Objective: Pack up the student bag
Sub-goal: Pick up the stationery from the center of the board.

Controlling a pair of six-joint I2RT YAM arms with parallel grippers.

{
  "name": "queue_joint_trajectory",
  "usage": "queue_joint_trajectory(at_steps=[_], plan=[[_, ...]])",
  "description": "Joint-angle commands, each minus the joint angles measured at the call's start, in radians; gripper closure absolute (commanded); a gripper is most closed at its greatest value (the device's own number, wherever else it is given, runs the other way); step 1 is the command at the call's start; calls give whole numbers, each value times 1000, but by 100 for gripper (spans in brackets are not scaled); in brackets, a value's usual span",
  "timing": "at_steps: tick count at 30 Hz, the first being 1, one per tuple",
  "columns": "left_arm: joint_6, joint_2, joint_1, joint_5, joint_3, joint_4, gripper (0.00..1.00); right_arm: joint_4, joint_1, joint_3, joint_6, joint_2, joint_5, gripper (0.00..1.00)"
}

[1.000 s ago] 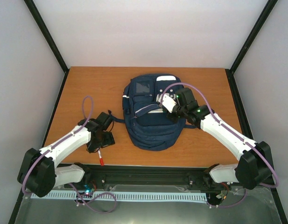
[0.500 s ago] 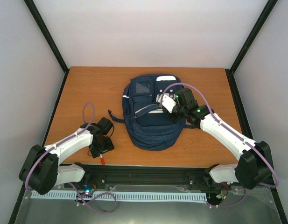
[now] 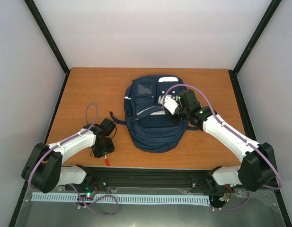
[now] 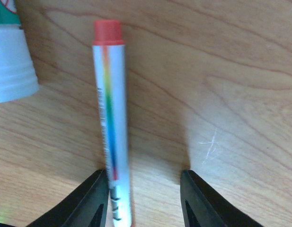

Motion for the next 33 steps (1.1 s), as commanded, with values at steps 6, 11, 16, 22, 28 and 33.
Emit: queue_joint_trajectory(at_steps=[6,11,16,22,28,33], plan=[[50,37,-1,43,2,96,69,43,5,-1,3,10,-64,93],[80,52,-8,81,4,129,76,43,5,-1,2,11,-63,93],[133,93,-61,128,38,172,80,45,6,-1,4,10,-63,93],[189,226,-203,131,140,164,86,46,5,-1,5,11,-58,93],[235,330,-289,96,202,121,91,47,5,-3,3,7,-56,93],[260,346,-329,-13,247,35,91,46,4,-3,4,4,-56,93]])
